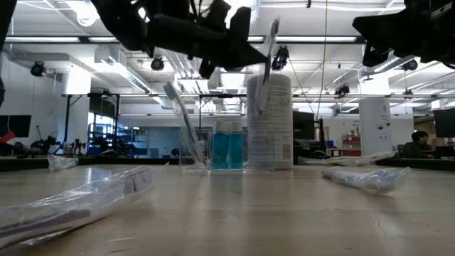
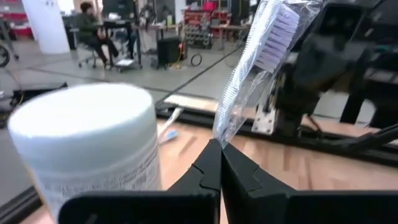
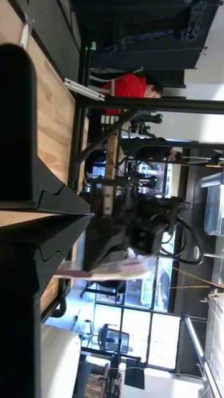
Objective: Pick & Place toothbrushing station
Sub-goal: Put the violet toothbrush into the transparent organizer
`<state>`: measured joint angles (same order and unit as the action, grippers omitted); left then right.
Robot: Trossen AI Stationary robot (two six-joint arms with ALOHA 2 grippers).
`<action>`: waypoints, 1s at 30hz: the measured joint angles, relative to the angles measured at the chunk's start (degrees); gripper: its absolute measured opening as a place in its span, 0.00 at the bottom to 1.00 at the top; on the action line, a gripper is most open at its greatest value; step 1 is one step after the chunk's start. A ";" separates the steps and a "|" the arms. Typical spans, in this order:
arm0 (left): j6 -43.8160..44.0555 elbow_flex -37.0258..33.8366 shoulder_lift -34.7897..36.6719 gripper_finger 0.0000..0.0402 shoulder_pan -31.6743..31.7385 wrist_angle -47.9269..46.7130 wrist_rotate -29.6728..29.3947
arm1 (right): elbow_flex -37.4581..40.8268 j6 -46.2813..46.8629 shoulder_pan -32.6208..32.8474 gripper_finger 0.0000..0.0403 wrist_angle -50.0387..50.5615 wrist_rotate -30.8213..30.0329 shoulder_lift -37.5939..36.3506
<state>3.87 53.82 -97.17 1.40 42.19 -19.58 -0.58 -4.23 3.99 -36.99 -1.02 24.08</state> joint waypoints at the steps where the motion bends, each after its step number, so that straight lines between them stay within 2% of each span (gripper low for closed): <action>1: 0.05 0.05 -0.65 0.00 0.16 -0.03 0.00 | 0.00 0.02 0.00 0.02 -0.08 -0.01 0.00; 11: 0.96 0.15 -5.18 0.00 1.55 -0.22 0.18 | 0.02 0.83 0.00 0.02 -1.12 0.00 0.00; 17: 4.95 0.26 -7.02 0.00 2.66 -0.22 0.22 | 0.02 1.51 0.00 0.02 -1.49 0.00 -0.04; 30: 5.28 0.26 -7.30 0.01 3.79 -1.63 2.66 | 0.04 2.28 0.00 0.02 -2.68 -0.04 -0.04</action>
<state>9.14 54.08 -104.47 5.19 40.56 -16.92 -0.54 -1.96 3.99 -39.67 -1.06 24.03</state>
